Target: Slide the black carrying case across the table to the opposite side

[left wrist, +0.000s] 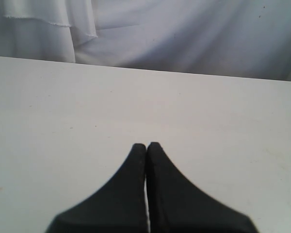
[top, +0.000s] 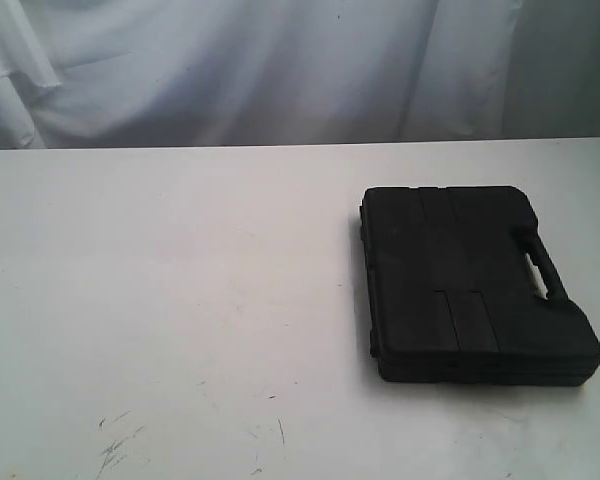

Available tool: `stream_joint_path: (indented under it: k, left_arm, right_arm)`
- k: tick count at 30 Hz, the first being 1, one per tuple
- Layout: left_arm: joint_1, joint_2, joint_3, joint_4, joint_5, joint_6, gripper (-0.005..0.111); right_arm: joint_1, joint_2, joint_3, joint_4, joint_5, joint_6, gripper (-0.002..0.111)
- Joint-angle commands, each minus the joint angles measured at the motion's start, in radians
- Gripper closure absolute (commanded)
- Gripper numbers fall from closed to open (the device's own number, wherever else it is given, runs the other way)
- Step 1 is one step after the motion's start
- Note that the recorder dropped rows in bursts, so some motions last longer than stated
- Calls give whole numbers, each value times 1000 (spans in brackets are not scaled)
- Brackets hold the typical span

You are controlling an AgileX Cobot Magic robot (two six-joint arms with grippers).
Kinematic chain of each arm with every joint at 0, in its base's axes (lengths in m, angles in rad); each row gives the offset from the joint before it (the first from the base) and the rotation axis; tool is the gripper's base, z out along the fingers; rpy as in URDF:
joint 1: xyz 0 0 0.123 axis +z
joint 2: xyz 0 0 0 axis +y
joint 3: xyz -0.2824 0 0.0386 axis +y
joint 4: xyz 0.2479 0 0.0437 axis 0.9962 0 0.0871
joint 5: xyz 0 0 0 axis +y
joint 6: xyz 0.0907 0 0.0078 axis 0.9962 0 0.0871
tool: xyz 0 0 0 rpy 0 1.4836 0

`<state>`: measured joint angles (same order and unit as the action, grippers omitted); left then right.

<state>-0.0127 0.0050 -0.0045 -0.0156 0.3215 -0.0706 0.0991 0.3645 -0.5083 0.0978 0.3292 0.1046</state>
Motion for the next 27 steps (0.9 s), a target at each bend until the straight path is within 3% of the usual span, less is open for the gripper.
stream_joint_path:
  k: [1, 13, 27]
  left_arm:
    - [3, -5, 5, 0, -8, -2, 107]
    - [3, -5, 5, 0, -8, -2, 107]
    - [3, -5, 5, 0, -8, -2, 107]
  right_arm:
    - [-68, -86, 176, -7, -165, -4, 108]
    - [-106, -294, 411, -38, -118, -43, 108]
    - [-88, -364, 508, -54, 6, -56, 108]
